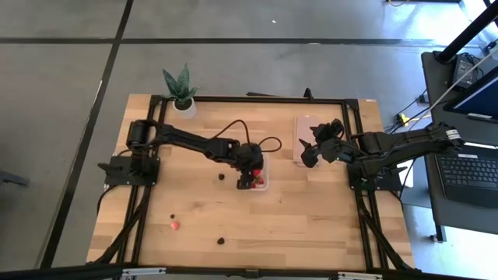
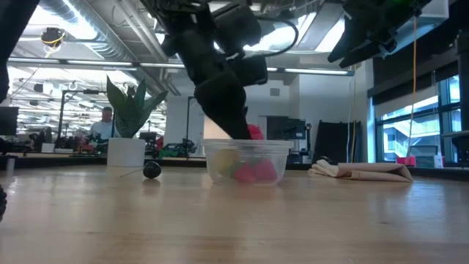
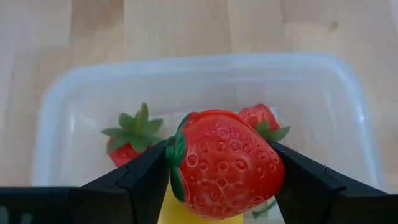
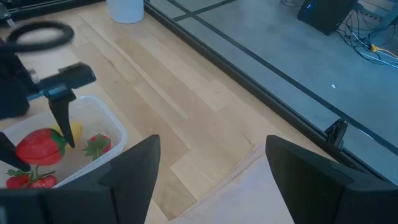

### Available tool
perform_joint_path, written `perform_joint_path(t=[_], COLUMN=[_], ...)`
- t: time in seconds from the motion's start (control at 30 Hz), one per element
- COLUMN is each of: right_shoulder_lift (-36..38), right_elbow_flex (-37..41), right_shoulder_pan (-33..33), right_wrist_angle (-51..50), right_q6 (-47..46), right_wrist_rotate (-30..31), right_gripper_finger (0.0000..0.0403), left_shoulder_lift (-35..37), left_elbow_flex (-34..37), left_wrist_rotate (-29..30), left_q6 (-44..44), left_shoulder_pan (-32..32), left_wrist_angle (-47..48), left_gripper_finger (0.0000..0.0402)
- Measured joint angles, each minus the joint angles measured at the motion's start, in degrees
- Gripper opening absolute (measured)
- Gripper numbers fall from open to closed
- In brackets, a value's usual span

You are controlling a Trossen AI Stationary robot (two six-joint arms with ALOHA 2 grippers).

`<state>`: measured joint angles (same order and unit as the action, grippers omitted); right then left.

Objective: Pick and placing Produce into tupperware
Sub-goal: Put the red strawberry into the transparent bin, then put the black cherry into the transparent bin

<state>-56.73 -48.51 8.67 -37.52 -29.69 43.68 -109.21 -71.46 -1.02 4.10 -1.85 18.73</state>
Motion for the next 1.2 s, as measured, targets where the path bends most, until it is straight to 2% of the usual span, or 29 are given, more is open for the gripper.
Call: perform_joint_path(t=[0.7, 0.87, 1.03, 1.2], right_shoulder_lift=[0.0, 0.0, 0.0, 0.0], right_elbow_flex=[0.0, 0.0, 0.0, 0.0], right_shoulder_pan=[0.0, 0.0, 0.0, 0.0], right_wrist_angle=[-0.1, -0.3, -0.8, -0.9], right_q6=[0.2, 0.2, 0.2, 0.2], right_wrist_rotate=[-0.3, -0.3, -0.3, -0.3], right_gripper_finger=[0.0294, 0.0294, 0.0294, 0.0294], left_shoulder_lift=[-0.3, -0.3, -0.3, 1.8], left_elbow_flex=[0.0, 0.0, 0.0, 0.0], left_wrist_rotate=[0.8, 3.5, 3.5, 3.4], left_q6=[-1.0, -1.3, -0.6, -0.5], left_shoulder_pan=[0.0, 0.2, 0.2, 0.2], left_wrist_angle=[0.0, 0.0, 0.0, 2.0], left_gripper_finger=[0.0245, 0.0266, 0.0297, 0.0307])
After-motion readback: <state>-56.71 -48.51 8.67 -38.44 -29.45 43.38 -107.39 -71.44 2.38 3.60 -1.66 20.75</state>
